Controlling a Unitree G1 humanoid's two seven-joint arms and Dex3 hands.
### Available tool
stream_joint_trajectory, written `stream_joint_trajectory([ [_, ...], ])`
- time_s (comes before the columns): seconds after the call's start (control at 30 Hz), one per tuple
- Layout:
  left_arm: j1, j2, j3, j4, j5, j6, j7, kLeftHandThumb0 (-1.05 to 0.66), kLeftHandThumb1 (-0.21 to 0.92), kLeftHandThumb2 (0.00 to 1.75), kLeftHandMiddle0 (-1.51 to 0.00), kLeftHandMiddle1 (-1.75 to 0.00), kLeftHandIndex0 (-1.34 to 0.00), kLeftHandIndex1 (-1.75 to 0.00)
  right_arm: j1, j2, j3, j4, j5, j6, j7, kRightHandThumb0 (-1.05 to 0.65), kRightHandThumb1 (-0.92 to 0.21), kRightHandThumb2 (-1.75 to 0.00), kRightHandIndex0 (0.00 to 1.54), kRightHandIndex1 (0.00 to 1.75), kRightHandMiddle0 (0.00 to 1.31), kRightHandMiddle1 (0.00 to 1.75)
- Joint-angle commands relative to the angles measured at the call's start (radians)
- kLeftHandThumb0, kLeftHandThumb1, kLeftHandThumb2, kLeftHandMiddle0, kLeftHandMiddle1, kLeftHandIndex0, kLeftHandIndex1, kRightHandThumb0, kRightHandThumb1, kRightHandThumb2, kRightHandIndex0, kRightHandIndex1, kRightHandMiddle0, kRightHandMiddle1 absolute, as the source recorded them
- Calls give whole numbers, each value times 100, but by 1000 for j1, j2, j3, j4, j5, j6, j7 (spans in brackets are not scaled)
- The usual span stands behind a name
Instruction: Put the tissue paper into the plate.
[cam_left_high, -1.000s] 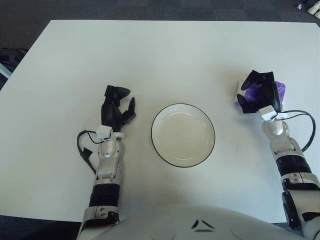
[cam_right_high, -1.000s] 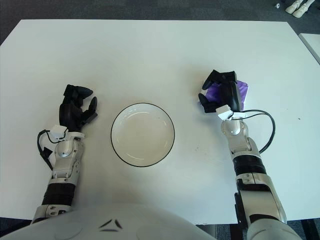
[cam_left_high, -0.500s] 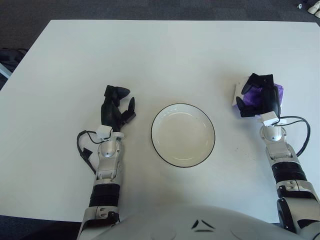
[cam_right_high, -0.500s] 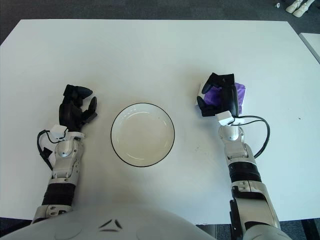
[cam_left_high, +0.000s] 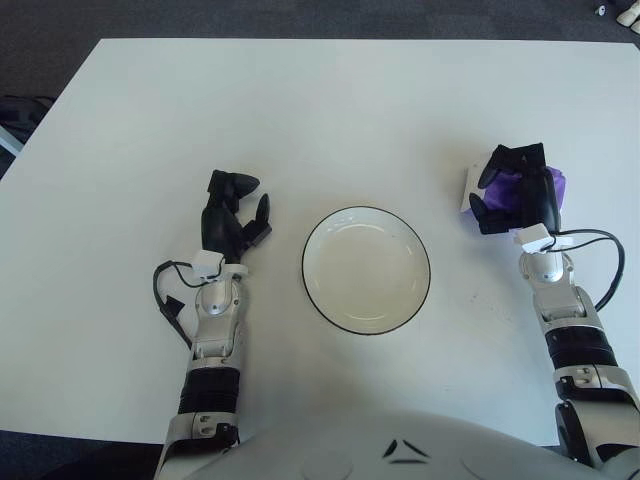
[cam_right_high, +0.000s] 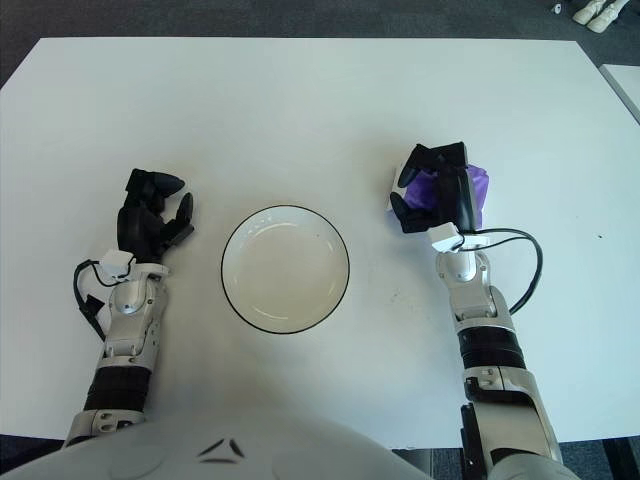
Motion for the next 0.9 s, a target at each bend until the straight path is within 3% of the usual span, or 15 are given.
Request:
stream_joint_trajectory([
  [0.0, 43, -6, -3, 47, 9, 30, 13, 0, 76, 65, -39, -137, -31, -175, -21, -20, -17, -64, -16, 2, 13, -63, 0, -172, 142, 175, 89, 175],
  [0.23, 42, -4, -4, 56, 5, 19, 9, 0, 78, 62, -38, -137, -30, -175, -42, -30, -33, -156, -36, 24, 32, -65, 3, -174, 143, 175, 91, 175],
  [0.5, 35, -7, -1, 76, -3, 8, 8, 0, 71, 73, -40, -138, -34, -175, -49, -36, -37, -223, -69, 42, 48, -65, 3, -175, 141, 175, 92, 175],
  [0.87, 26, -9, 2, 89, -5, 8, 9, 0, 68, 76, -42, -138, -35, -175, -71, -34, -21, -268, -107, 44, 67, -65, 3, -175, 140, 175, 92, 175],
])
